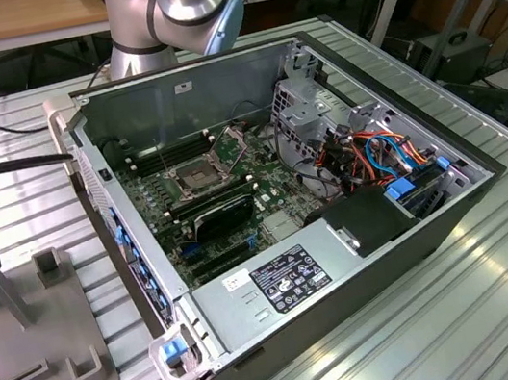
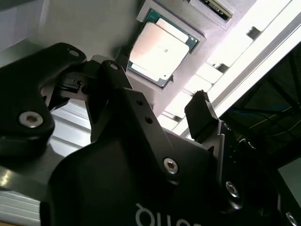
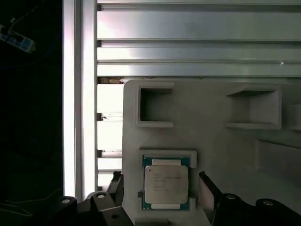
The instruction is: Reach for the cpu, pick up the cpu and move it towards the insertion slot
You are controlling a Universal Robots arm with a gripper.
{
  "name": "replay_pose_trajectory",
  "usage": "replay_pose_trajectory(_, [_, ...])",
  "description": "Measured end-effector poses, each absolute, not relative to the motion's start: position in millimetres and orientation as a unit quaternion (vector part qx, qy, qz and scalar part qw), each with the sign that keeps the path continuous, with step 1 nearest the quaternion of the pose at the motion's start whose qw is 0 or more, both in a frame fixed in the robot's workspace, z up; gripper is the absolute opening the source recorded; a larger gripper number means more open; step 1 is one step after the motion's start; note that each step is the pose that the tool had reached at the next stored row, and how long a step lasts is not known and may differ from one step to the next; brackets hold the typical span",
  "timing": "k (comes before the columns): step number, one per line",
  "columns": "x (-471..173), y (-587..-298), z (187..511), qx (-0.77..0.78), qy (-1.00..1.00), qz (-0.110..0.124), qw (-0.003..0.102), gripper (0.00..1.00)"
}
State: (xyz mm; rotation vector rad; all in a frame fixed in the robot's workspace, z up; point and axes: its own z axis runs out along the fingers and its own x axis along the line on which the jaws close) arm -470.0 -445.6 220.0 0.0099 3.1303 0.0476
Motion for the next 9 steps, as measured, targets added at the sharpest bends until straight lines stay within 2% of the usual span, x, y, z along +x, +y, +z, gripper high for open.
replay_pose_trajectory(5, [-468.8,-448.1,212.7,0.006,1.0,0.01,0.006,0.74])
replay_pose_trajectory(9, [-466.5,-448.2,209.3,0.012,1.0,-0.004,0.005,0.74])
